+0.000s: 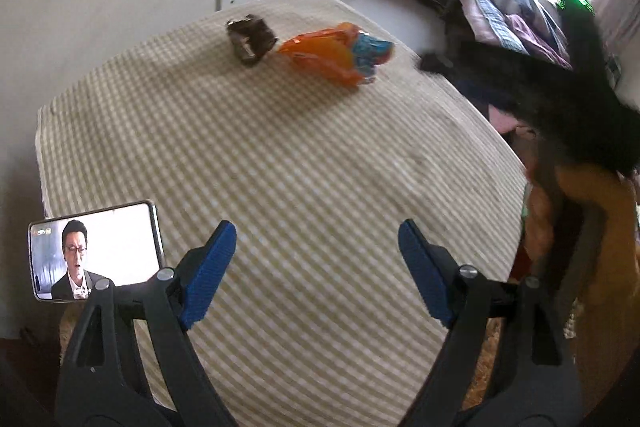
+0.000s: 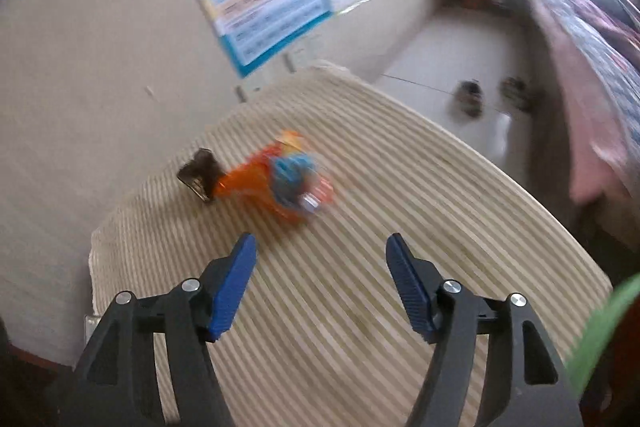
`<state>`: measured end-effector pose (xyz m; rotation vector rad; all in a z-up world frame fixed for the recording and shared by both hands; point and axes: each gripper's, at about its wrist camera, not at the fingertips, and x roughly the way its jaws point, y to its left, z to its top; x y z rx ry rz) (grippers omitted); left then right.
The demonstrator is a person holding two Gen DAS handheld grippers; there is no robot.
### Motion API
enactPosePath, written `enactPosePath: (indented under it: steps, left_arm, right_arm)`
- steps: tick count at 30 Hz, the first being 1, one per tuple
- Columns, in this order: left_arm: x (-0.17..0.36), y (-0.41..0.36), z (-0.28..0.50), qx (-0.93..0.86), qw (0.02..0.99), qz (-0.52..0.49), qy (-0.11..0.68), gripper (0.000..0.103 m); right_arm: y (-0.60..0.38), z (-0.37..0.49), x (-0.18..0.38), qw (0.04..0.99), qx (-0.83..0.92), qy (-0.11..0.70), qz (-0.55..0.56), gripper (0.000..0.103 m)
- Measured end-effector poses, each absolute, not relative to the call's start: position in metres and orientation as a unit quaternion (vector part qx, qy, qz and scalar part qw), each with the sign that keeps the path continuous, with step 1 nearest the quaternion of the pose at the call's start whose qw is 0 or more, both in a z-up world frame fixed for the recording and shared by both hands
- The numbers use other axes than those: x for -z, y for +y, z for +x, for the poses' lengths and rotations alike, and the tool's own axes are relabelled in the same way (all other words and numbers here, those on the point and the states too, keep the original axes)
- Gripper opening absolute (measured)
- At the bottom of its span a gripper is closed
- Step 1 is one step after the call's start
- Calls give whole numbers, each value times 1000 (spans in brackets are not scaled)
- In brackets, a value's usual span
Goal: Collect trash
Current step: 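Grasp dark foil wrapper with left tool while right tool grasps orange chip bag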
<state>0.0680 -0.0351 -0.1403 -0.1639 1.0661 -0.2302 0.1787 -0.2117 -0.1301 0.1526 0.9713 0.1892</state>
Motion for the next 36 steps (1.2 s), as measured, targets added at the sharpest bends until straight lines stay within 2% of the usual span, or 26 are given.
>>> enactPosePath:
  steps: [7, 8, 11, 14, 21, 26, 30, 31, 32, 33, 36]
  left_arm:
    - [145, -12, 79, 93, 850, -105, 508, 80]
    - [146, -10, 81, 90, 850, -108, 508, 80]
    - [147, 1, 93, 75, 852, -118, 504, 80]
    - [146, 11, 115, 61, 856, -134, 495, 80]
    - [146, 17, 197, 38, 869, -134, 474, 80]
    - [163, 14, 255, 4, 864, -153, 479, 80]
    - [178, 0, 286, -22, 862, -131, 489, 80]
    - [184, -5, 292, -24, 857, -117, 501, 76]
    - [188, -7, 297, -26, 851, -109, 513, 59]
    - [191, -9, 299, -16, 845, -117, 521, 52]
    - [186, -10, 292, -19, 851, -115, 512, 51]
  right_arm:
    - [-175, 242, 160, 861, -92, 499, 45, 65]
    - [-176, 246, 165, 856, -93, 506, 47, 53]
    - [-179, 251, 174, 851, -104, 511, 65, 31]
    - [-186, 243, 169, 857, -112, 498, 71, 27]
    - [-222, 167, 140, 869, -123, 468, 105, 27]
    - [-248, 100, 133, 874, -86, 462, 120, 27]
    - [-256, 63, 129, 880, -67, 456, 112, 27]
    - [-258, 59, 130, 878, -66, 460, 116, 27]
    - [-259, 56, 131, 877, -65, 461, 119, 27]
    - [-261, 54, 131, 876, -62, 461, 124, 27]
    - [-268, 54, 127, 879, -54, 454, 135, 27]
